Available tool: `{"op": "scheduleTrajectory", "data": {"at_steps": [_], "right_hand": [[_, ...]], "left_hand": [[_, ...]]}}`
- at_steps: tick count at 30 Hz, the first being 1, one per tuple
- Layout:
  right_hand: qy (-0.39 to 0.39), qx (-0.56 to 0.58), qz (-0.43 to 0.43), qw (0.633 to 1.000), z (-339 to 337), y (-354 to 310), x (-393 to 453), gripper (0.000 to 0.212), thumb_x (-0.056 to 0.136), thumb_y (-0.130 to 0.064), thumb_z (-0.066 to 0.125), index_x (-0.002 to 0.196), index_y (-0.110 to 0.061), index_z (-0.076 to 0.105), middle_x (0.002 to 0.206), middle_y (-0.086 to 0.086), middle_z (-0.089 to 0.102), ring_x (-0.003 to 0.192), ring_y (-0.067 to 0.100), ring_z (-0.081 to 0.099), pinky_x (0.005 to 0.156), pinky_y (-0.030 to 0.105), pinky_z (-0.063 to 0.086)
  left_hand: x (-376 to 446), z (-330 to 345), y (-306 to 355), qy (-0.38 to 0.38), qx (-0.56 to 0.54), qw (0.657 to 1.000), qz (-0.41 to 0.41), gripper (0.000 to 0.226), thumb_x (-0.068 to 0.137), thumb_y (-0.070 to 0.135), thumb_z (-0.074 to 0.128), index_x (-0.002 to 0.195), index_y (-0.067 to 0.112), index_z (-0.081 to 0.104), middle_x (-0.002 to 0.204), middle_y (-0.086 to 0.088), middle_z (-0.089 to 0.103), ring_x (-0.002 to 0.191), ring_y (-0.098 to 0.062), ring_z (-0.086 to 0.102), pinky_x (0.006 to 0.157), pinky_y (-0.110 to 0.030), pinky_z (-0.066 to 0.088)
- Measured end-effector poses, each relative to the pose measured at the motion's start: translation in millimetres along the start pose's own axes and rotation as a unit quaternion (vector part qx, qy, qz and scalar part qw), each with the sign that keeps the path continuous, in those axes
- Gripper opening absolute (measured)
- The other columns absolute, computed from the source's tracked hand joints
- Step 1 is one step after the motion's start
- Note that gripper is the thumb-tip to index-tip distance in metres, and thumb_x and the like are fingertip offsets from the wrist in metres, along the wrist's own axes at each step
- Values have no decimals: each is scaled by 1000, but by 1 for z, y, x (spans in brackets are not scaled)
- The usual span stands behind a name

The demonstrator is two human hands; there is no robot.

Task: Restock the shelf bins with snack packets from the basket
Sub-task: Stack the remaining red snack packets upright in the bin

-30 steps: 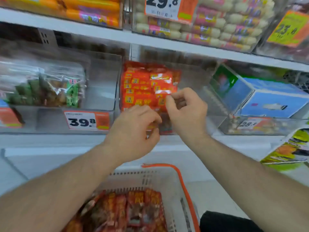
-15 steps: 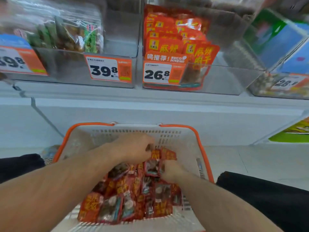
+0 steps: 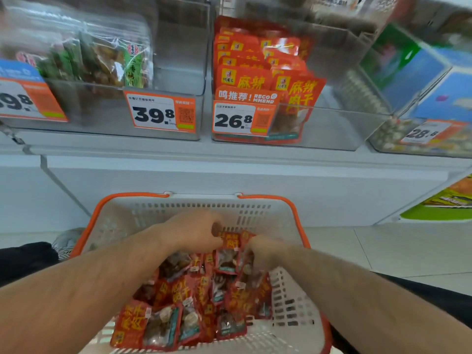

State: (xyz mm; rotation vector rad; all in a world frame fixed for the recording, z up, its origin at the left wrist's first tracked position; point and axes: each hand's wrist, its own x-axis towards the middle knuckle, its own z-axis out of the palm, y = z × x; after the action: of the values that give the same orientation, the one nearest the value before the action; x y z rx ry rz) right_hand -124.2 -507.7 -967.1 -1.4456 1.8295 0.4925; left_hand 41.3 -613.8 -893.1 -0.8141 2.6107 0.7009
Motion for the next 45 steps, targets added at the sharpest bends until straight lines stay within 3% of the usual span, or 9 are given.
{"op": "scheduleTrajectory", "data": {"at_steps": [4,10,13,19,25,29,34,39,45], "right_hand": [[68,162,19,984,-52,17,-34,11,88,-14,67,82,-19,59,84,-2,57,79,17,57,62,27,48],[86,516,-29,852,-85,28,-71,29,90,4,61,117,-8,62,114,14,68,103,26,67,82,32,58],[121,469,-49,874,-100,23,-88,25,87,-1,66,111,-6,66,108,12,71,96,22,67,80,31,54],[343,342,-98,869,-133,4,-132,17,69,-25,85,80,-29,73,88,-8,72,76,0,65,71,24,50],[293,495,-166,801,-147,-9,-159,15,86,-5,72,95,-17,73,92,-1,76,77,6,70,71,25,58],[231,606,-125,751,-162,2,-173,6,92,-17,65,88,-17,70,75,-2,71,51,7,46,52,24,20],[203,754,-108,615,-200,45,-182,13,81,-27,66,89,-17,65,69,-2,53,33,3,17,35,17,12],[317,766,-21,559,-249,95,-167,18,94,-26,61,77,-21,67,69,-6,47,32,2,18,30,13,16],[495,651,44,574,-298,117,-113,19,86,-12,73,78,-12,56,65,5,57,32,6,41,32,13,25]], "left_hand": [[-7,-6,1,-39,-91,994,-49,59,84,56,65,132,25,53,127,5,60,111,-14,58,96,-29,47],[-16,-30,1,138,-385,912,-22,12,91,16,68,79,16,70,69,11,70,69,-4,63,65,-20,45],[-20,-50,10,203,-468,860,-8,16,92,6,64,81,17,68,64,10,70,64,-12,62,53,-19,47],[-24,-98,29,284,-337,895,72,19,91,15,68,79,30,67,59,23,65,53,6,56,49,-9,39],[-24,-142,68,345,-271,890,125,10,87,25,72,83,34,69,77,23,67,72,6,62,66,-18,49],[-13,-172,86,415,-264,863,114,15,88,34,66,73,34,66,66,19,64,65,2,59,62,-20,48],[10,-221,89,507,-122,850,73,19,89,45,55,93,31,67,89,16,66,89,-11,60,79,-32,47],[45,-254,88,422,115,897,-62,62,91,66,34,136,26,49,142,-2,50,134,-25,38,110,-45,27],[75,-251,78,321,73,934,-141,89,86,79,20,154,23,21,162,-6,18,149,-27,13,120,-47,12]]}}
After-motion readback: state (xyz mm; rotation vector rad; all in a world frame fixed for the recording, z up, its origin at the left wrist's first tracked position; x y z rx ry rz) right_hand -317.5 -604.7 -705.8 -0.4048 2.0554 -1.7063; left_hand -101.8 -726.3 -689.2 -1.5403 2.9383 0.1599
